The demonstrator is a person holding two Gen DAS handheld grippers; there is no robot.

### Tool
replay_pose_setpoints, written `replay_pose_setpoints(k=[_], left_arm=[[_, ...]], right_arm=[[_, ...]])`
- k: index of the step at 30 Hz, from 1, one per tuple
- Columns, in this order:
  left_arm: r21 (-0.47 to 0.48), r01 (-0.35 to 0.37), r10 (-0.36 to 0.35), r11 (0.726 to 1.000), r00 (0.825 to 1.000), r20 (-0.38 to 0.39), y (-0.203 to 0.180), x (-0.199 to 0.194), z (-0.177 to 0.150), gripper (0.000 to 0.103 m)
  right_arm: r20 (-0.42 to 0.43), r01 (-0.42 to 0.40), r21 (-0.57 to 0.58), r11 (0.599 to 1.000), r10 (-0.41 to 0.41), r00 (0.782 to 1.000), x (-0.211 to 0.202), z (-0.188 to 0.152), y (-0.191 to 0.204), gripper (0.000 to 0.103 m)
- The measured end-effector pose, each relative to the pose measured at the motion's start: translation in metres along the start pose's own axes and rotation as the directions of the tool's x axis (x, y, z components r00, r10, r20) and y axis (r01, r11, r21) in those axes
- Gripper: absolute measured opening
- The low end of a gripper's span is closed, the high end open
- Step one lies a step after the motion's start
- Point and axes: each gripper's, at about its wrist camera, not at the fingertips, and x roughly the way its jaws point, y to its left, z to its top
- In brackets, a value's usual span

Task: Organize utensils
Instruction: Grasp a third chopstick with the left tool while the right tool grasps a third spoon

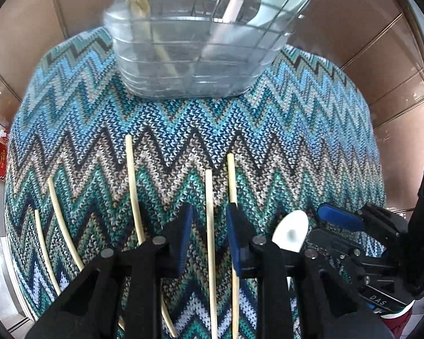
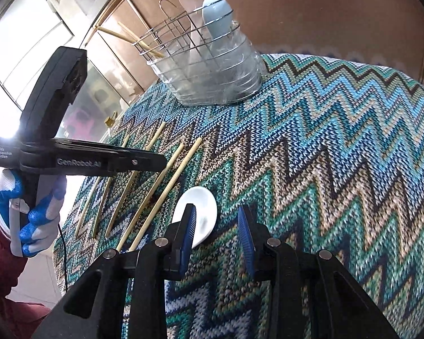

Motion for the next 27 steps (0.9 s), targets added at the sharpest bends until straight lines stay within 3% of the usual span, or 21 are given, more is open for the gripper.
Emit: replay_pose_setpoints(k=[12,18,27], left_arm=[[0.037,0.002,0.000,0.999,0.998,-0.066,-0.002,0.018,0.012,0.012],[0.058,-0.006,0.012,0.998,0.996,-0.093,-0.014,0.032,0.022,0.011],[0.030,-0.004,0.005,1.000,0.999,-0.036,-0.016,0.029,0.016,0.004]], right_arm=[[-0.083,-0.046,-0.051,0.998,0.042,0.996,0.030,0.013,0.001,0.026],[-0.103,-0.096,-0.045,0.994,0.091,0.991,0.036,0.019,-0.007,0.012],[-0.069,-0.053,-0.073,0.996,0.048,0.996,0.022,0.010,0.005,0.005]])
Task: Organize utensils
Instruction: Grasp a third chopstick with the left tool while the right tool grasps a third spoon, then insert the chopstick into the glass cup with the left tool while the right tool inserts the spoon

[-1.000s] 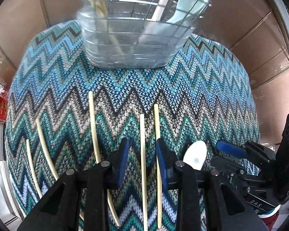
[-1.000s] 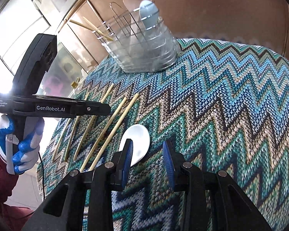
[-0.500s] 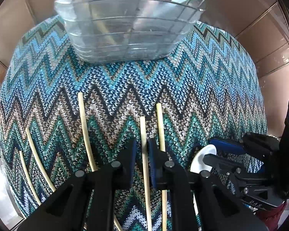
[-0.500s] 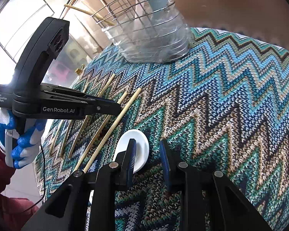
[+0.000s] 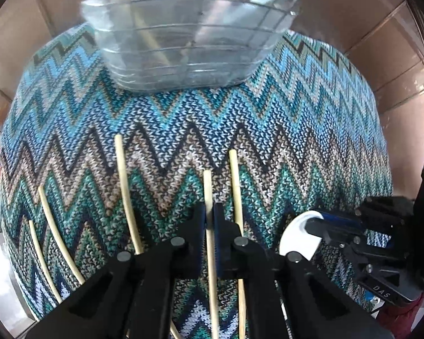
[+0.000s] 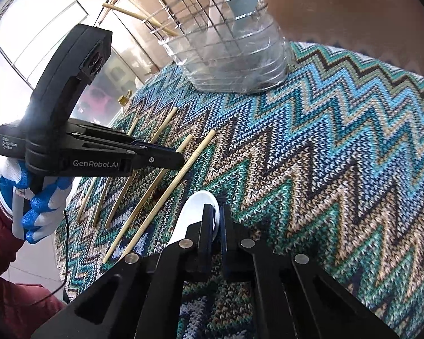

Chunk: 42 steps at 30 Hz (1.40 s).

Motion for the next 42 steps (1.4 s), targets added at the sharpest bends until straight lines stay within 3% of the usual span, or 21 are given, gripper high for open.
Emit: replay_pose_setpoints(k=[10,24,27,30,34,39,42], left_arm=[[0.012,0.008,-0.010,1.000,0.989,0.145,-0.001,-0.054,-0.027,0.004],[0.036,0.042,-0.052,0.998,0.943,0.330,-0.005,-0.149,-0.095,0.004],[0.050,0.032,-0.049,0.998,0.919,0.391,-0.009,-0.175,-0.104,0.004],[0.055,0.031,-0.053,0.998,0.883,0.466,-0.010,-0.204,-0.105,0.004],[0.048,0.024,-0.048,0.999,0.823,0.566,-0.007,-0.243,-0.096,0.004],[0.026,0.043,-0.049,0.999,0.762,0.645,0.000,-0.274,-0.077,0.004],[0.032,0.057,-0.063,0.998,0.705,0.707,0.003,-0.293,-0.060,0.004]], right_arm=[[0.139,0.094,-0.023,0.995,-0.090,0.986,-0.052,-0.021,0.035,0.005],[0.305,0.239,-0.064,0.969,-0.209,0.929,-0.130,-0.057,0.099,0.005],[0.341,0.278,-0.078,0.957,-0.236,0.910,-0.147,-0.055,0.117,0.005],[0.393,0.327,-0.084,0.941,-0.270,0.879,-0.164,-0.043,0.132,0.005],[0.462,0.372,-0.071,0.925,-0.300,0.834,-0.183,-0.025,0.142,0.005],[0.533,0.417,-0.049,0.907,-0.330,0.779,-0.198,0.002,0.146,0.005],[0.581,0.452,-0.028,0.892,-0.353,0.734,-0.205,0.022,0.149,0.005]])
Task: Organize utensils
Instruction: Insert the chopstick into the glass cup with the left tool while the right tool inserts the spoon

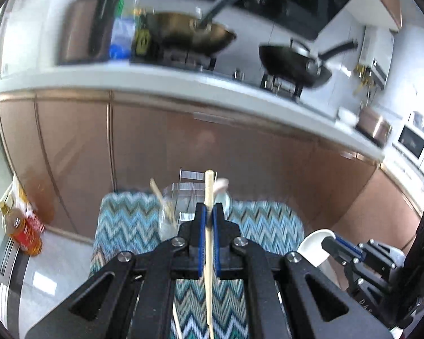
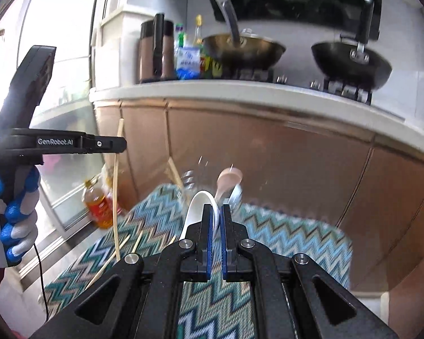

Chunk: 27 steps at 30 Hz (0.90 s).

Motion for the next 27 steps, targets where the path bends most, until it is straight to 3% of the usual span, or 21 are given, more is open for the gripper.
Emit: replay_pose_setpoints(k=[5,12,16,19,24,27], left_arm=[[0.003,-0.009,0.008,1.000,0.996,0.084,0.001,0.011,0.031,0.004],[-0.043,-0.032,0.039,0.999,0.983,0.178,0.015,0.057,0.058,0.004],[-0.074,-0.072,0.086,0.995,0.974,0.210,0.026,0.086,0.060,0.004],[-0.082,-0.107,0.123,0.991,0.969,0.216,0.034,0.110,0.056,0.004],[-0.081,-0.142,0.155,0.987,0.968,0.195,0.044,0.146,0.050,0.004],[-0.073,-0.180,0.192,0.981,0.960,0.205,0.046,0.157,0.043,0.004]], right_arm=[[0.091,0.073,0.016,0.997,-0.074,0.993,0.021,0.028,-0.007,0.005],[0.187,0.187,-0.003,0.982,-0.183,0.965,0.074,0.044,-0.005,0.005],[0.212,0.249,-0.032,0.968,-0.237,0.948,0.116,0.040,0.000,0.005],[0.197,0.263,-0.034,0.964,-0.252,0.947,0.143,0.033,0.000,0.005],[0.200,0.290,-0.065,0.955,-0.272,0.941,0.165,0.019,0.005,0.005],[0.211,0.321,-0.091,0.943,-0.297,0.931,0.170,0.012,0.009,0.005]])
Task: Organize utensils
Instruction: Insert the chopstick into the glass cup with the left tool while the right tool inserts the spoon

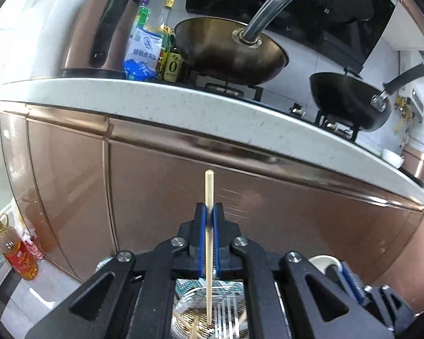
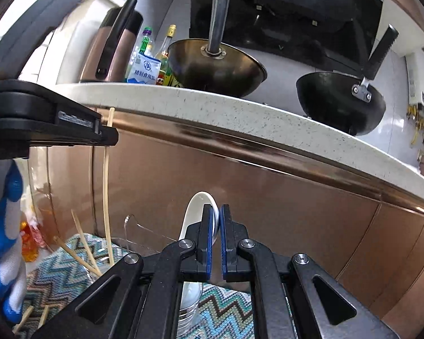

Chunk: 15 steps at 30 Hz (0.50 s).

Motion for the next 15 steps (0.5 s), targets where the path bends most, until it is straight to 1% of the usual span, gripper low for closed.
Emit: replay_pose_setpoints(k=[3,6,8,10,12,15], left_arm=[[0.000,-0.016,0.016,1.000,1.000,-0.003,-0.001,0.007,-0.008,0.004],[0.015,-0.046,0.046,0.999,0.999,0.015,0.000,0.007,-0.016,0.004],[0.007,-0.054,0.053,0.999,0.998,0.028,0.002,0.004,-0.019,0.006],[0.007,-0.050,0.050,0.999,0.998,0.028,0.004,0.001,-0.019,0.006],[0.014,-0.049,0.048,0.999,0.998,0.029,0.004,-0.006,-0.019,0.006],[0.016,-0.041,0.040,0.999,0.999,0.032,0.003,-0.017,-0.015,0.009]], right_arm=[[-0.003,0.008,-0.025,1.000,-0.008,1.000,0.002,-0.008,0.005,0.005],[-0.019,0.000,-0.029,1.000,0.000,1.000,0.004,-0.016,0.007,0.006],[-0.020,-0.011,-0.010,1.000,0.011,1.000,0.001,-0.019,0.004,0.013],[-0.013,-0.019,0.011,1.000,0.019,1.000,-0.002,-0.018,0.000,0.031],[-0.012,-0.026,0.028,0.999,0.026,1.000,-0.006,-0.015,-0.004,0.036],[-0.003,-0.023,0.031,0.999,0.023,1.000,-0.018,-0.007,-0.009,0.036]])
